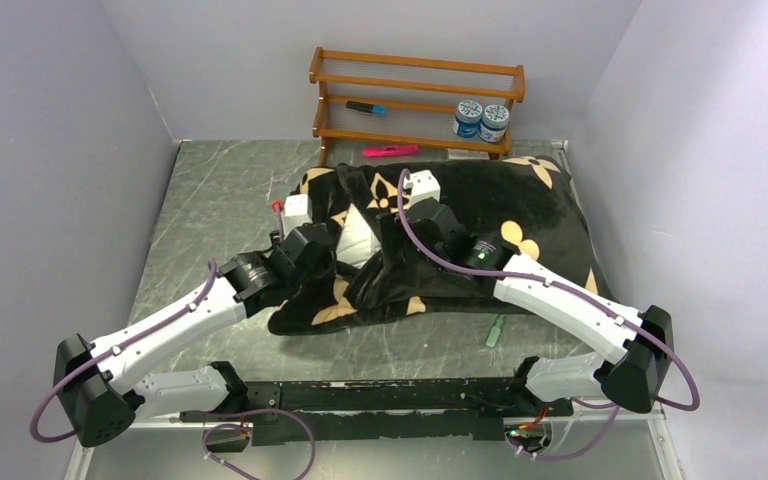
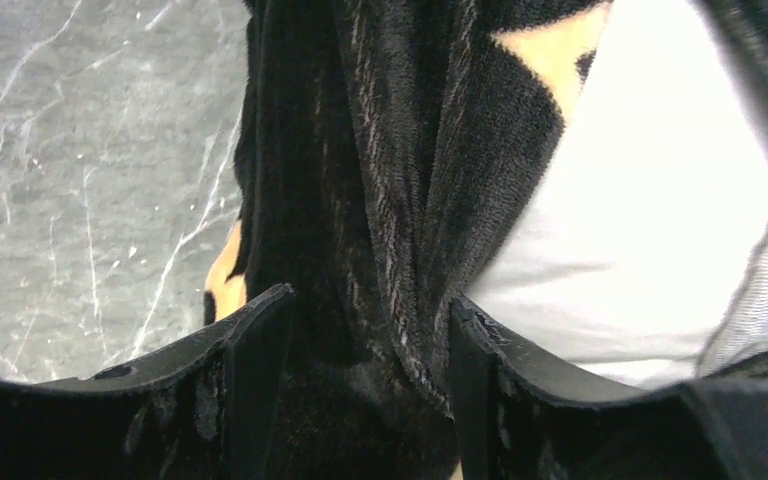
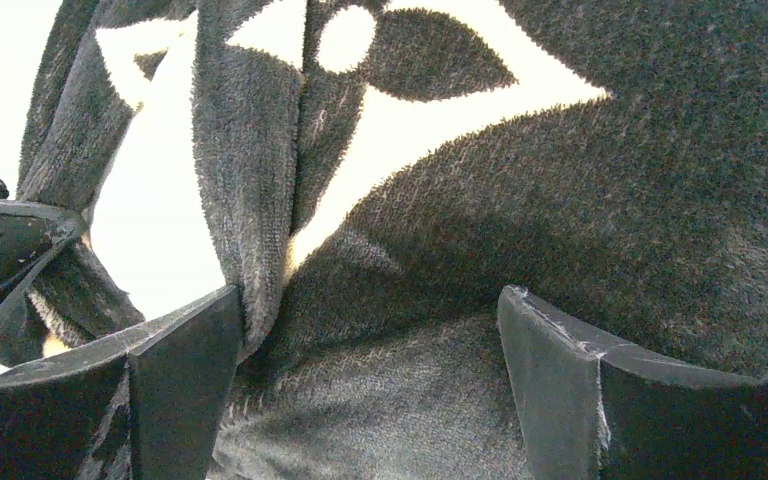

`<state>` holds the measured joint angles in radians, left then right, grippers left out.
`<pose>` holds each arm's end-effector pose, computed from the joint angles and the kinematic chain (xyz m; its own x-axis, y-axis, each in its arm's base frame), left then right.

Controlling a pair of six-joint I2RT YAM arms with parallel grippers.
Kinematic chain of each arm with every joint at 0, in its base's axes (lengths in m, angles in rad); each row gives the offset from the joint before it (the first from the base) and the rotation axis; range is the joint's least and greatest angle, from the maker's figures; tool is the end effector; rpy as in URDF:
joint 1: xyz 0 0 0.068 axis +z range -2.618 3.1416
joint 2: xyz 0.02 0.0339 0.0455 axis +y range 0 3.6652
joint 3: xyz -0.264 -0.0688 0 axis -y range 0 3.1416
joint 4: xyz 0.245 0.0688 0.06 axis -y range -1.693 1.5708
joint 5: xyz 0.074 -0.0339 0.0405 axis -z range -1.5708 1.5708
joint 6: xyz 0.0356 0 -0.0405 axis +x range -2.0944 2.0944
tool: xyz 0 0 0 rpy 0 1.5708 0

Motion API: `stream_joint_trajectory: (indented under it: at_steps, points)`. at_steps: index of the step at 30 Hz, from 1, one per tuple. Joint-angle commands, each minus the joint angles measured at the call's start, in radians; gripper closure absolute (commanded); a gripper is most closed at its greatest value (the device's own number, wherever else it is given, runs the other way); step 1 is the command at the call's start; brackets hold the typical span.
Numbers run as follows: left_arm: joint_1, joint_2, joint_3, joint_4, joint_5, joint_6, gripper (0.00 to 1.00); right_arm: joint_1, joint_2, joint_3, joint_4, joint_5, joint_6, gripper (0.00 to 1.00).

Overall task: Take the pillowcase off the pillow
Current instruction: Remove the pillow from the pillowcase.

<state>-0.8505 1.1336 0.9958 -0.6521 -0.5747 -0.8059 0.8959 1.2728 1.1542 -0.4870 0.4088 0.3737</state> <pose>0.1677 -0.1618 0.3047 -0.5975 -0.2372 -0.7660 -0.0759 0.9677 -0.2405 0.1863 0.2102 0.3357 -0.5181 -0.1113 -0.8480 -0.3470 0.9336 0.0895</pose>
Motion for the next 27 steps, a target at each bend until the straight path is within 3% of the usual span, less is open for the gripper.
stream_joint_trajectory:
  at_steps: [1, 8, 14, 16, 19, 27]
  points:
    - [0.029, -0.059, -0.079, -0.157, -0.078, -0.025, 0.42, -0.018, -0.008, 0.004, 0.006, -0.002, -0.031, 0.05]
    - [0.051, -0.147, -0.174, 0.014, 0.099, -0.026, 0.54, -0.008, 0.008, 0.038, 0.036, -0.096, -0.066, 0.07]
    - [0.05, -0.179, -0.227, 0.147, 0.251, -0.04, 0.76, 0.034, 0.061, 0.098, 0.057, -0.124, -0.066, 0.08]
    - [0.05, -0.175, -0.227, 0.152, 0.266, -0.057, 0.79, 0.048, 0.082, 0.121, 0.062, -0.125, -0.062, 0.08]
    - [0.05, -0.175, -0.219, 0.146, 0.267, -0.061, 0.94, 0.069, 0.11, 0.154, 0.067, -0.119, -0.062, 0.09]
    - [0.05, -0.177, -0.186, 0.094, 0.242, -0.086, 0.95, 0.103, 0.212, 0.223, 0.028, -0.069, -0.038, 0.09]
